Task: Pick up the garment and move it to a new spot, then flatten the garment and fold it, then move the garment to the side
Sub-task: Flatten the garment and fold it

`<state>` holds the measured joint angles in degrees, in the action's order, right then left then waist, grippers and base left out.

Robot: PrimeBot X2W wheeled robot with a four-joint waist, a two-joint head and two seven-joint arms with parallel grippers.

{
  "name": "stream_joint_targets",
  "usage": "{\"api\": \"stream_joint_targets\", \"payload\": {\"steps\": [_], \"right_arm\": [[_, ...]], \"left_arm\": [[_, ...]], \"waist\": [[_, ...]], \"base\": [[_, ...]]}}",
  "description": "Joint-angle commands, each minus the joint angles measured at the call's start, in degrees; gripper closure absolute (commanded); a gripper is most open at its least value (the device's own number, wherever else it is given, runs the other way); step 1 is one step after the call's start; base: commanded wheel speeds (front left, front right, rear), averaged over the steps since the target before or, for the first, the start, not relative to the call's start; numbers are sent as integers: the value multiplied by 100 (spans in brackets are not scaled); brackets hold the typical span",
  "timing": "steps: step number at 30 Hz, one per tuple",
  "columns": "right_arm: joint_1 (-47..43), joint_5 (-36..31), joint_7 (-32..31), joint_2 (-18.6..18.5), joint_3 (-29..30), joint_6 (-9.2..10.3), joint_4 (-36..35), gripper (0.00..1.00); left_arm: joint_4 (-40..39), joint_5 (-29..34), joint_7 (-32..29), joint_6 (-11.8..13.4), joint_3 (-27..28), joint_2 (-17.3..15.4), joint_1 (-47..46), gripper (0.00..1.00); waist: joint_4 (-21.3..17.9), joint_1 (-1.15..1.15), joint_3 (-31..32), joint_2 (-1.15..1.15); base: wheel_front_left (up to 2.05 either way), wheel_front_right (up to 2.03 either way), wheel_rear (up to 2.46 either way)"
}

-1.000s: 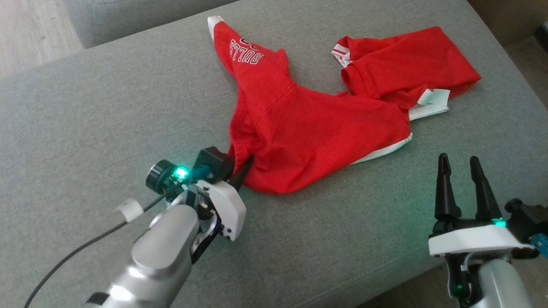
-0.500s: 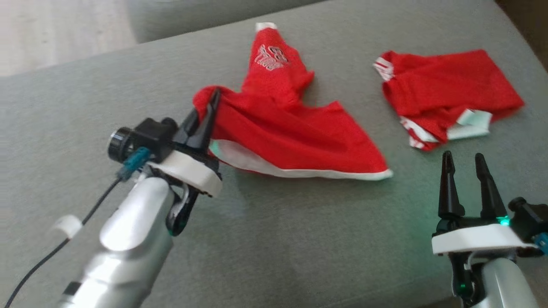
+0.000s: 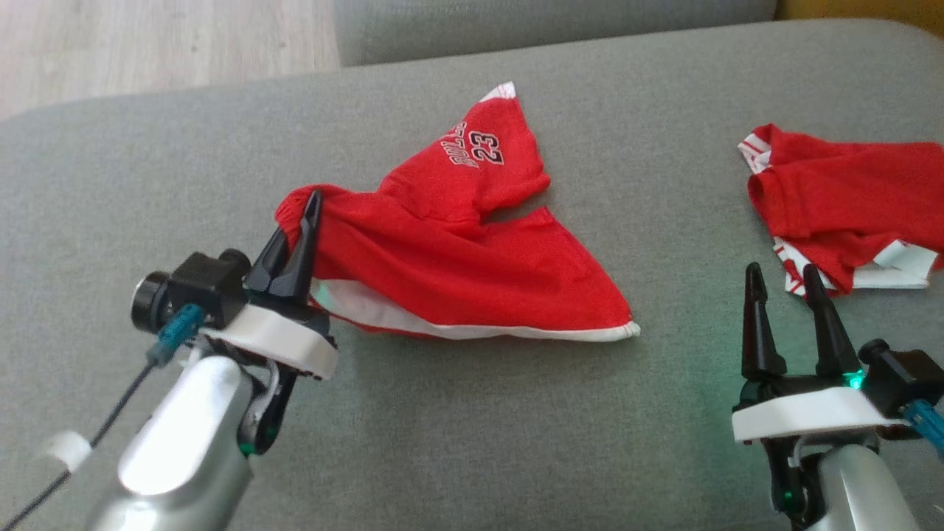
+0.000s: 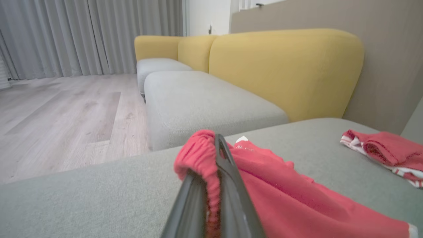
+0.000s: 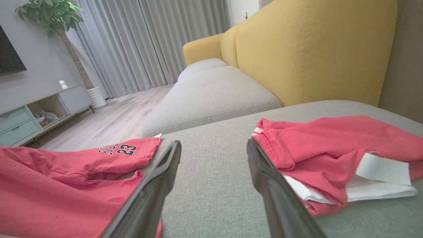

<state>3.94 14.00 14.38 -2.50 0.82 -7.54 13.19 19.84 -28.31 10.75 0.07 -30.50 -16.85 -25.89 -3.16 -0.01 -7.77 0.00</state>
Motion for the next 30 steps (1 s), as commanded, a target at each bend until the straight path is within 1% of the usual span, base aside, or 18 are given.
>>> {"api": "stream_joint_targets", "payload": {"steps": [1, 6, 12, 13, 14, 15, 18, 22, 30], "right_arm": [[150, -61, 62, -38, -161, 5, -181, 0], [314, -106, 62, -38, -285, 5, -184, 0], [487, -73, 62, -38, -392, 5, -186, 0], [502, -62, 62, -38, -404, 5, -183, 0], [512, -52, 62, -38, -414, 5, -179, 0], [520, -43, 62, -38, -425, 5, -177, 0], [526, -27, 62, -38, -434, 5, -168, 0], [512, -33, 62, -38, -381, 5, -175, 0], [376, -139, 62, -38, -206, 5, -269, 0]], "left_arm": [[-170, -43, -131, 48, 256, -231, -242, 100], [150, -28, -635, -63, 142, -409, -476, 100], [972, 115, -1245, -310, -170, -549, -856, 100], [1113, 145, -1347, -345, -237, -560, -899, 98], [1224, 163, -1398, -372, -281, -558, -940, 60], [1321, 169, -1418, -386, -305, -550, -974, 0], [1533, 153, -1364, -389, -314, -506, -1032, 0], [1590, 192, -950, -270, -256, -477, -1033, 0], [1181, 229, -18, 60, -107, -425, -725, 0]], "waist": [[13, 1, -86, 0], [-85, 1, -311, 0], [-253, 1, -516, 0], [-269, 1, -530, 0], [-282, 1, -540, 0], [-293, 1, -546, 0], [-300, 1, -532, 0], [-235, 1, -434, 0], [105, 1, -104, 0]], "base": [[0, 0, 0], [0, 0, 0], [0, 0, 0], [0, 0, 0], [0, 0, 0], [0, 0, 0], [0, 0, 0], [0, 0, 0], [0, 0, 0]]}}
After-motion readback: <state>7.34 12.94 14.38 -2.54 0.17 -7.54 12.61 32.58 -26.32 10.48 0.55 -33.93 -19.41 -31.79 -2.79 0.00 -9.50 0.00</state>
